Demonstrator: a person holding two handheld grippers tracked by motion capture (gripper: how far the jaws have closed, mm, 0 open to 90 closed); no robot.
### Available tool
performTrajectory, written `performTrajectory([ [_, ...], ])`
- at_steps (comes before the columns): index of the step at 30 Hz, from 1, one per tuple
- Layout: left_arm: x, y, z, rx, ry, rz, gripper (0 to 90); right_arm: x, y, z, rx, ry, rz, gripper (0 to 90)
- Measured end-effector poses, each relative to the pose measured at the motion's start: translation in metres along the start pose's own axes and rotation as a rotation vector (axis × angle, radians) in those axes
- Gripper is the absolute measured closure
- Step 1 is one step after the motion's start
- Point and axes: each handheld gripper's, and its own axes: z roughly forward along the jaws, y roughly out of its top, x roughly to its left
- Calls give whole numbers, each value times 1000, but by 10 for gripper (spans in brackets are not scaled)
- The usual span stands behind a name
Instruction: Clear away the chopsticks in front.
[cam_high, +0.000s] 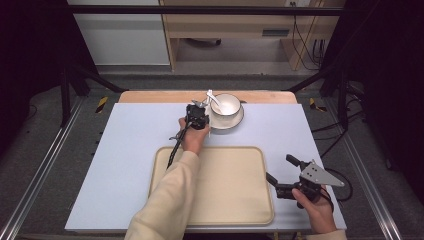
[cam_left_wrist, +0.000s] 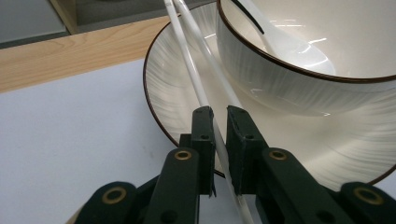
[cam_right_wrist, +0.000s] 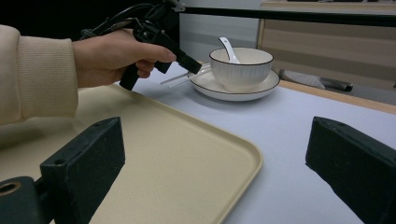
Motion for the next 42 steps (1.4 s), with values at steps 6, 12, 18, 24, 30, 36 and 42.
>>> performTrajectory([
  [6,1,0,0,1,17,-17,849,0,0,0,3,3,2,52],
  [12,4,0,-1,0,21,-15,856,-1,0,-1,3,3,1,53],
  [18,9,1,-5,1,17,-1,858,-1,0,-1,-1,-2,3,53],
  [24,15,4,-16,-19,17,1,859,-1,0,-1,-1,-2,2,53],
  [30,25,1,-38,-52,20,-19,859,-1,0,0,0,-2,3,53],
  [36,33,-5,-56,-67,30,-22,860,0,1,0,0,0,5,53],
  [42,34,-7,-64,-92,31,-33,860,1,1,1,1,-3,0,53],
])
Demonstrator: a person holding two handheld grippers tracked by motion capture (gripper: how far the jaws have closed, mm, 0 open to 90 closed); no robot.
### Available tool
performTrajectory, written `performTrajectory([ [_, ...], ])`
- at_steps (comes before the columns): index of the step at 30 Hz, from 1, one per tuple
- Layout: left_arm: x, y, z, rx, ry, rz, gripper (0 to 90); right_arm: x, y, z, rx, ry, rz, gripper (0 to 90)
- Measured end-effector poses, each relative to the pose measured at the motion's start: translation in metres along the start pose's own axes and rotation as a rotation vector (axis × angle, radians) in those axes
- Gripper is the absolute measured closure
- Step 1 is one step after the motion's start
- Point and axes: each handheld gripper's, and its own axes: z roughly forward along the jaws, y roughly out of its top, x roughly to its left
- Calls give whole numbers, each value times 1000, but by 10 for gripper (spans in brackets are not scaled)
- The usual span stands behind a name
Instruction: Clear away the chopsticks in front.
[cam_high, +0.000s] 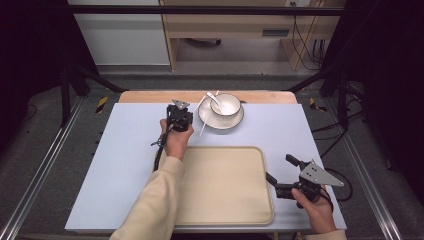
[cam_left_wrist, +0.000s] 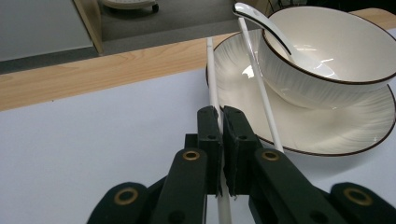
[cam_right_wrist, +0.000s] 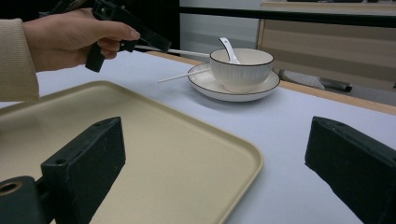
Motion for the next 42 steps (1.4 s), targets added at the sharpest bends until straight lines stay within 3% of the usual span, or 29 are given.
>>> performTrajectory([
  [5,6,-4,-14,-20,6,-27,860,-2,-1,0,1,-2,5,53],
  [9,10,-16,-41,-44,10,-55,860,-2,0,0,-3,-1,6,53],
  [10,11,-26,-57,-55,14,-63,860,-1,0,0,-4,5,5,53],
  [12,11,-36,-73,-79,18,-83,860,0,1,1,-6,10,-4,53],
  [13,11,-36,-73,-79,18,-83,860,0,1,1,-6,10,-4,53],
  [14,10,-47,-88,-93,19,-100,860,2,1,1,-2,12,-4,53],
  [17,8,-59,-103,-108,26,-115,860,3,2,1,-6,14,-1,53],
  [18,6,-71,-118,-128,34,-143,860,3,2,1,-8,14,2,53],
  [22,3,-89,-136,-145,52,-156,859,3,2,0,-11,14,4,52],
  [23,3,-100,-147,-159,63,-178,859,2,2,0,-11,16,6,53],
  [27,2,-116,-161,-173,88,-199,860,2,1,1,-12,16,8,52],
  [31,-1,-124,-168,-175,106,-196,859,2,2,-1,-16,13,10,52],
  [34,-5,-136,-179,-189,109,-227,859,3,2,-1,-13,12,12,52],
  [38,-12,-144,-187,-195,125,-209,859,3,1,0,-12,13,9,52],
  [42,-17,-162,-202,-209,135,-246,860,2,1,-1,-13,11,16,53],
])
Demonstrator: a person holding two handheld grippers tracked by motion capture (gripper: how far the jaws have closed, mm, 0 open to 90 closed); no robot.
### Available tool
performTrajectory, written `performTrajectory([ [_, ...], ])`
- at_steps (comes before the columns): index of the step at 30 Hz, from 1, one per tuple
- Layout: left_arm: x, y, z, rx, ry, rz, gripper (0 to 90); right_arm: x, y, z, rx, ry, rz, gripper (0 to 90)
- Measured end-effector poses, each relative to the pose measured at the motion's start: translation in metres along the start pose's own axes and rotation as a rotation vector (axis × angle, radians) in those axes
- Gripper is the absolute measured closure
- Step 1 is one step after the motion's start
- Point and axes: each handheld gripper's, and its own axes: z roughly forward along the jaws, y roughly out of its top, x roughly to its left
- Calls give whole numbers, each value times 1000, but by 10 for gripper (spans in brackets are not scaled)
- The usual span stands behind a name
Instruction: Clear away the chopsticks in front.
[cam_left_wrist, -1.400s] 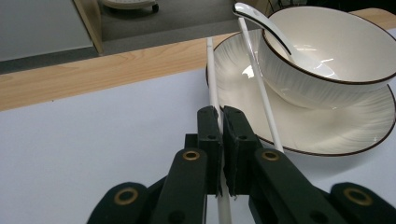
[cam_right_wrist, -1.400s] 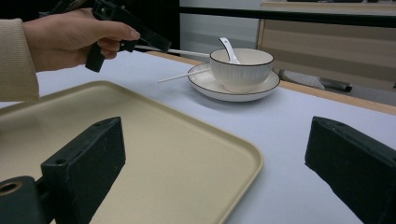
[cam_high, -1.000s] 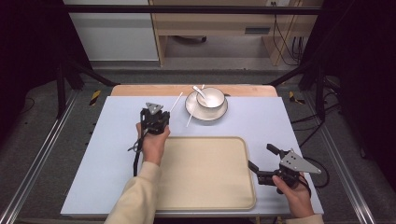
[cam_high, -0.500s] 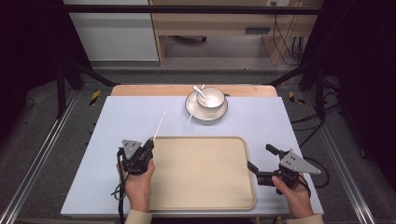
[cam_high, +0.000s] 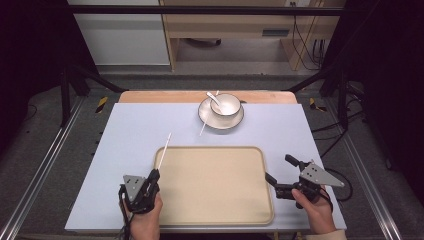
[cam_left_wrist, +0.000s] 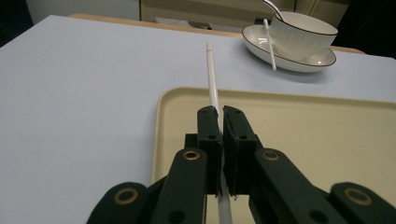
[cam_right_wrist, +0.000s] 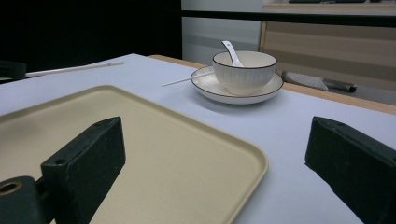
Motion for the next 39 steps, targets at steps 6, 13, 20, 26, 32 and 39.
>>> performTrajectory([
  [6,1,-17,-17,5,13,-14,859,1,0,0,0,1,-3,53],
  [13,1,-34,-23,33,30,-20,859,1,0,1,2,3,-3,53],
  [20,2,-39,-14,62,53,-30,859,1,0,1,3,4,3,53],
  [26,0,-35,-9,77,86,-22,857,2,0,2,8,11,-10,53],
  [32,2,-37,-4,125,92,-24,856,2,0,2,5,14,-13,53],
  [39,3,-39,0,156,85,-24,855,2,0,2,6,14,-9,53],
])
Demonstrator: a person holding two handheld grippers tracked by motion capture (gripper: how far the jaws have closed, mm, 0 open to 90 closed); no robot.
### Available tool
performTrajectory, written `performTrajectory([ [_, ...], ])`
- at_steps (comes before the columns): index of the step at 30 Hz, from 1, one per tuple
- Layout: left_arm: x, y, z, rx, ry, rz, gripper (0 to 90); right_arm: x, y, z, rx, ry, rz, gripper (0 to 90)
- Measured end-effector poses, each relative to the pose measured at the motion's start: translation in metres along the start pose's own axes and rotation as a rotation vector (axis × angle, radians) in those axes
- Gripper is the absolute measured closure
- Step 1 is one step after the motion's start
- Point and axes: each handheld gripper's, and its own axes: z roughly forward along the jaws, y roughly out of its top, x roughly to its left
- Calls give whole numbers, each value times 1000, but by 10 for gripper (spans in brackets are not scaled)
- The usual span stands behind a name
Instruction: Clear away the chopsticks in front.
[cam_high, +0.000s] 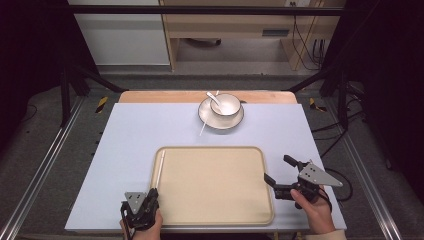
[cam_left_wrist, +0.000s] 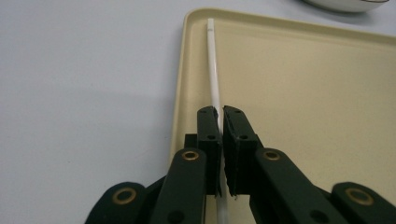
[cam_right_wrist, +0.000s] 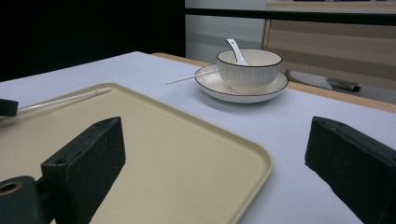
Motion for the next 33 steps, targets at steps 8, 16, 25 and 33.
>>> performTrajectory([
  [8,0,0,3,5,-6,-5,854,0,0,0,2,2,-1,53],
  [16,-2,2,2,-11,6,13,784,0,0,0,2,2,0,53],
  [25,-8,28,9,-7,-56,108,607,-1,0,0,5,-3,7,53],
  [33,-29,65,29,12,-162,247,490,-1,-1,0,13,-9,1,52],
])
